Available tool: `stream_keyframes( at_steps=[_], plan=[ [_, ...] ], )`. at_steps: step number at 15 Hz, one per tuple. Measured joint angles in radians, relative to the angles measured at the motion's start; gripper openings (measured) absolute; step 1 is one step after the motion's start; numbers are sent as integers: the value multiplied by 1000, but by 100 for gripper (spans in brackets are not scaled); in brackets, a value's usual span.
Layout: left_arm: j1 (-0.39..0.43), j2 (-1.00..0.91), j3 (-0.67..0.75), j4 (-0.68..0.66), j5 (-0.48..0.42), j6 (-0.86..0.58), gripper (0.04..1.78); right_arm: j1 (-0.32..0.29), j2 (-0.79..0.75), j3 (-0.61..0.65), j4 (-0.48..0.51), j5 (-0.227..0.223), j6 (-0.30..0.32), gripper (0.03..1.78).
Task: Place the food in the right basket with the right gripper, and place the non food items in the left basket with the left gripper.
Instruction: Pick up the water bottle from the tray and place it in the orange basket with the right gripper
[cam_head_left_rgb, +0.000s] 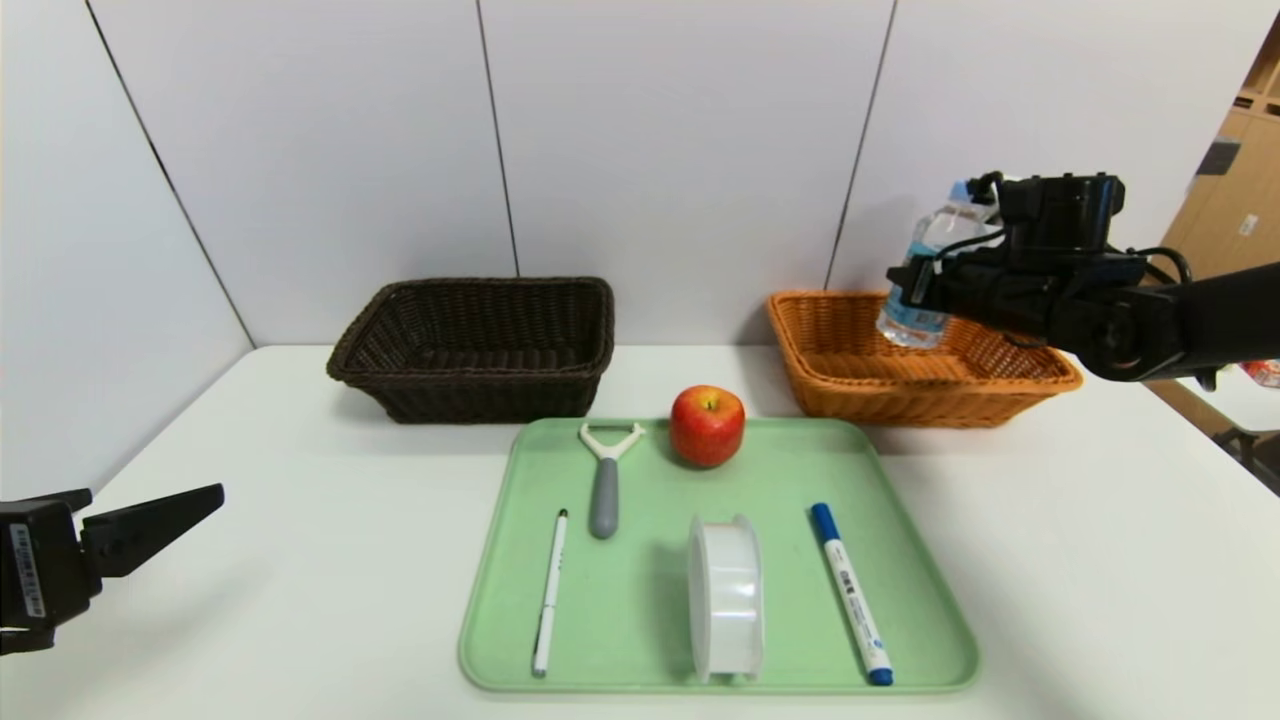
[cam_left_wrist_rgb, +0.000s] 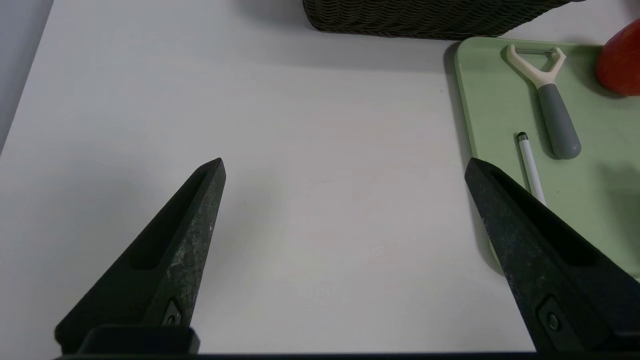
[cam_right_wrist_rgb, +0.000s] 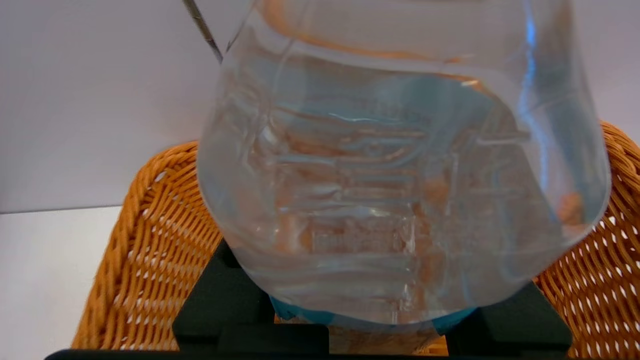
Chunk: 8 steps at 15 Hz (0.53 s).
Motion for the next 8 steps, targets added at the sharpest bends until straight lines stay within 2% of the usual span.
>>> stream_keyframes(
  at_steps=[5, 8],
  plan=[
    [0, 1, 5, 0, -1, 0, 169, -1, 83, -13, -60, -9, -20, 85],
    [0, 3, 16, -1, -1, -2, 169, -1, 114, -15, -97, -34, -37, 85]
  ],
)
